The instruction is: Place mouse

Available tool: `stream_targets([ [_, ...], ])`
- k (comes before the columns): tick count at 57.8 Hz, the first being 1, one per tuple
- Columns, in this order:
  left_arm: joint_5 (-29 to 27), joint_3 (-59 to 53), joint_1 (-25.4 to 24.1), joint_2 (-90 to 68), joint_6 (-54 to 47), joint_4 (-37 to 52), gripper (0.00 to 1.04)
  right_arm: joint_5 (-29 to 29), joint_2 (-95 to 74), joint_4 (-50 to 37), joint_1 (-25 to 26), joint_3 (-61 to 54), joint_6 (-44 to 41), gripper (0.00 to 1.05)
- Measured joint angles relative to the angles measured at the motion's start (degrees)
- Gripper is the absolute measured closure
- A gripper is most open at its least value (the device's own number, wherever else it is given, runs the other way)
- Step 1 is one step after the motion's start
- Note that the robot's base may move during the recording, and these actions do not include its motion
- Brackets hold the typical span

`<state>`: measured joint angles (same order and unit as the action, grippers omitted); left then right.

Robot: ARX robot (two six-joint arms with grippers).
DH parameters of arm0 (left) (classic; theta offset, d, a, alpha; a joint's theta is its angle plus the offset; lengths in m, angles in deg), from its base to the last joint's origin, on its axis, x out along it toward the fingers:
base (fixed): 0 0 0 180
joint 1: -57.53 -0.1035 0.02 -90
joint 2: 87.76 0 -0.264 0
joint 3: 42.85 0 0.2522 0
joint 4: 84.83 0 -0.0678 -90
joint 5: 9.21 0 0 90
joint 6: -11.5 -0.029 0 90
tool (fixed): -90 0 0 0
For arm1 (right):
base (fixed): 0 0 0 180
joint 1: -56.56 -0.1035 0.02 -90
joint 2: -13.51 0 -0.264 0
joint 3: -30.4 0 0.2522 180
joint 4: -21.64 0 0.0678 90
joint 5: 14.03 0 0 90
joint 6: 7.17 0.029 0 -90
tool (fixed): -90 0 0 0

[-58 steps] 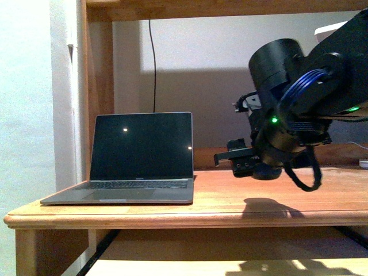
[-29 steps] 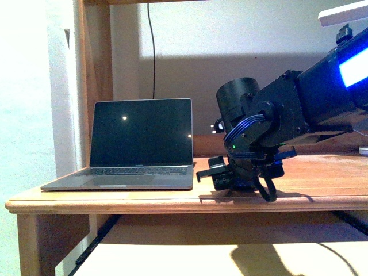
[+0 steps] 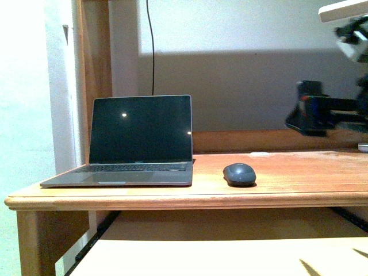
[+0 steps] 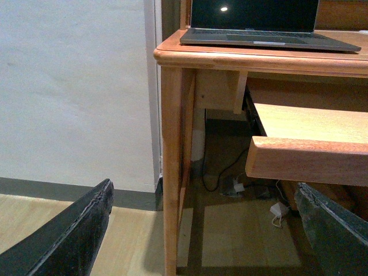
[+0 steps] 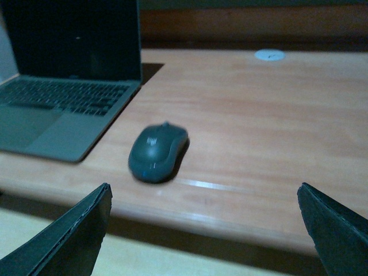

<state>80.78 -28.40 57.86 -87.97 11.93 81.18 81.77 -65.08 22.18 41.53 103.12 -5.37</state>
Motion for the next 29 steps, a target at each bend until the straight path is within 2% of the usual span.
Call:
stream_targets([
  [11,0.0,0.0,0.0,0.0,0.0,0.0,0.08,15.1,16.1,0.9,7.6,-21.2,-1.7,0.07],
  [15,0.0,0.0,0.0,0.0,0.0,0.0,0.08,18.3,21.1,1.8,10.4,-26.6,-1.8,0.07],
  [22,0.0,0.0,0.0,0.0,0.0,0.0,0.08,21.0,28.0,3.6,13.4,-35.2,-2.8,0.07],
  [29,0.0,0.0,0.0,0.0,0.0,0.0,0.08,20.1,30.7,3.7,12.9,-41.5,-3.4,0.07],
])
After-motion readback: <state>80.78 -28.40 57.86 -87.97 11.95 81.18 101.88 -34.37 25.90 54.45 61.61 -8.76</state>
